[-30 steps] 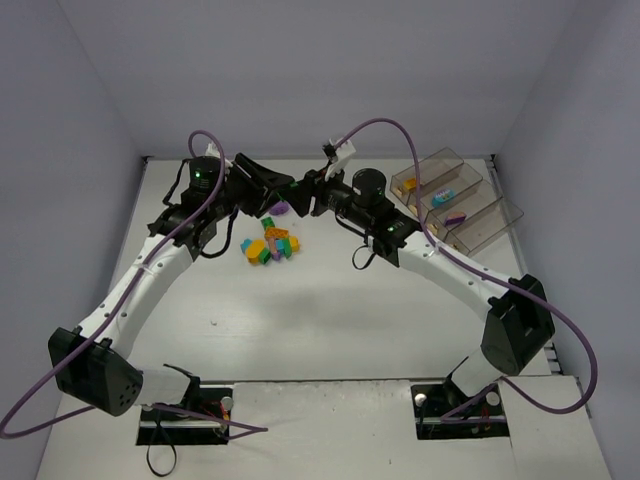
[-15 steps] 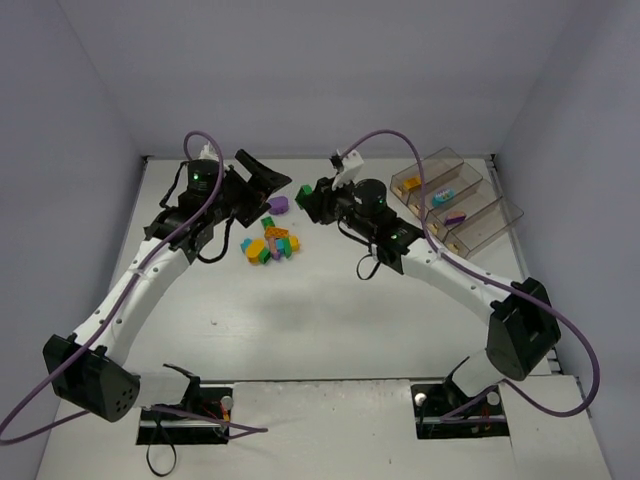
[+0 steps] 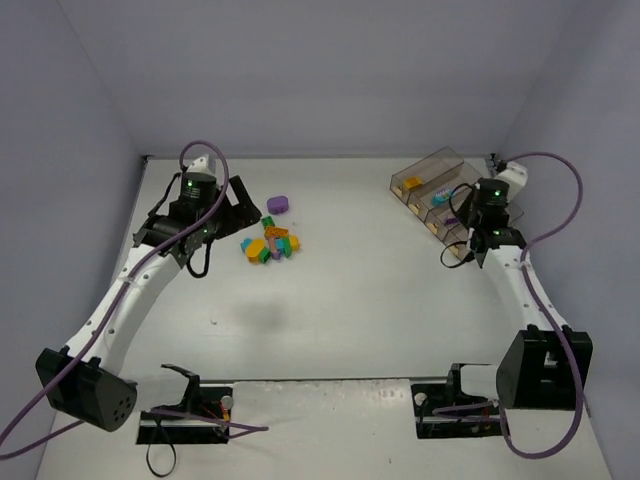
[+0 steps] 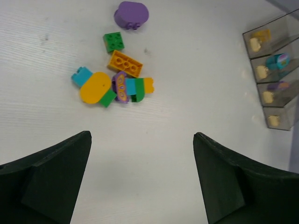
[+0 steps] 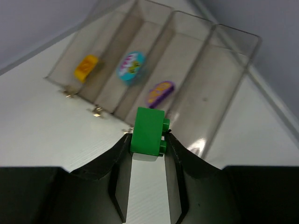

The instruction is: Sort the legos into containers by color

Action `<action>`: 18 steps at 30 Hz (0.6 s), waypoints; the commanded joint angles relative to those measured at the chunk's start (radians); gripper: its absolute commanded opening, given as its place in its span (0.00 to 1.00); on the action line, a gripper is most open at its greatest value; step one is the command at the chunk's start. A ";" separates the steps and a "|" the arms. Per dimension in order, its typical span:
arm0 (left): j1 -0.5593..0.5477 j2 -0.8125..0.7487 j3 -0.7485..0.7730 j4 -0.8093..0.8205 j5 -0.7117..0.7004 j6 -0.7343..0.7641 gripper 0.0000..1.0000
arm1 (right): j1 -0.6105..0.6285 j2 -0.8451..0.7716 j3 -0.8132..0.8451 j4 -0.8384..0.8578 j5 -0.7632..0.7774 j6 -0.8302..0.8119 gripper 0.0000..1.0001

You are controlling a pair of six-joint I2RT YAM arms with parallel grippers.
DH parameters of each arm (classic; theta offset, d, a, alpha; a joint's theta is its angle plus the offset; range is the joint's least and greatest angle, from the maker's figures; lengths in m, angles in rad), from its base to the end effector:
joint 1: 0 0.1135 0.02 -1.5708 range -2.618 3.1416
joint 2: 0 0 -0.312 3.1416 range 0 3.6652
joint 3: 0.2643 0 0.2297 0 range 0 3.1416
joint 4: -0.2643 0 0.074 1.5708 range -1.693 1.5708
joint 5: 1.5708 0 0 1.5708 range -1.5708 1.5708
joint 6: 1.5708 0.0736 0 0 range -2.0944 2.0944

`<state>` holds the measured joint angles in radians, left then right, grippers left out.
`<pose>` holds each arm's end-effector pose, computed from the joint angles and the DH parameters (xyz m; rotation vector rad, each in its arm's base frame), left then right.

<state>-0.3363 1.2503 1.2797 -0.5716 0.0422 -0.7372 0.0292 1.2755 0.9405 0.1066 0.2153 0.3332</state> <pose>0.2519 -0.0914 0.4000 -0.4102 2.1499 -0.6720 0.3008 -0.0069 0.3627 0.4224 1.7439 0.0658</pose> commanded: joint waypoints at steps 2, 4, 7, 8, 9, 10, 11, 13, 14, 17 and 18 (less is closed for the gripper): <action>0.005 -0.077 -0.020 -0.050 -0.080 0.133 0.83 | -0.159 0.063 0.033 -0.041 0.024 0.050 0.00; 0.003 -0.083 -0.023 -0.059 -0.084 0.145 0.83 | -0.207 0.100 0.047 -0.041 0.003 0.067 0.00; 0.003 -0.091 -0.028 -0.074 -0.099 0.159 0.83 | -0.261 0.194 0.070 -0.015 -0.028 0.064 0.00; 0.003 -0.089 -0.028 -0.074 -0.100 0.162 0.83 | -0.264 0.214 0.081 -0.012 -0.046 0.060 0.00; 0.005 -0.088 -0.028 -0.074 -0.100 0.163 0.83 | -0.267 0.234 0.104 -0.010 -0.051 0.056 0.00; 0.003 -0.084 -0.028 -0.073 -0.094 0.165 0.83 | -0.270 0.269 0.115 -0.010 -0.054 0.055 0.01; 0.003 -0.080 -0.026 -0.074 -0.090 0.167 0.83 | -0.279 0.281 0.122 -0.010 -0.057 0.058 0.01; 0.003 -0.071 -0.022 -0.074 -0.084 0.168 0.83 | -0.287 0.317 0.135 -0.001 -0.067 0.064 0.04; 0.003 -0.068 -0.022 -0.077 -0.079 0.167 0.83 | -0.291 0.329 0.139 0.004 -0.071 0.063 0.04; 0.003 -0.057 -0.023 -0.071 -0.070 0.165 0.83 | -0.293 0.378 0.168 0.016 -0.099 0.050 0.09; 0.003 -0.055 -0.023 -0.070 -0.068 0.165 0.83 | -0.293 0.390 0.176 0.016 -0.114 0.050 0.11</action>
<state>-0.3363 1.1957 1.2366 -0.6590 -0.0280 -0.5922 -0.2565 1.6585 1.0500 0.0612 0.1326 0.3790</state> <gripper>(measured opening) 0.836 0.271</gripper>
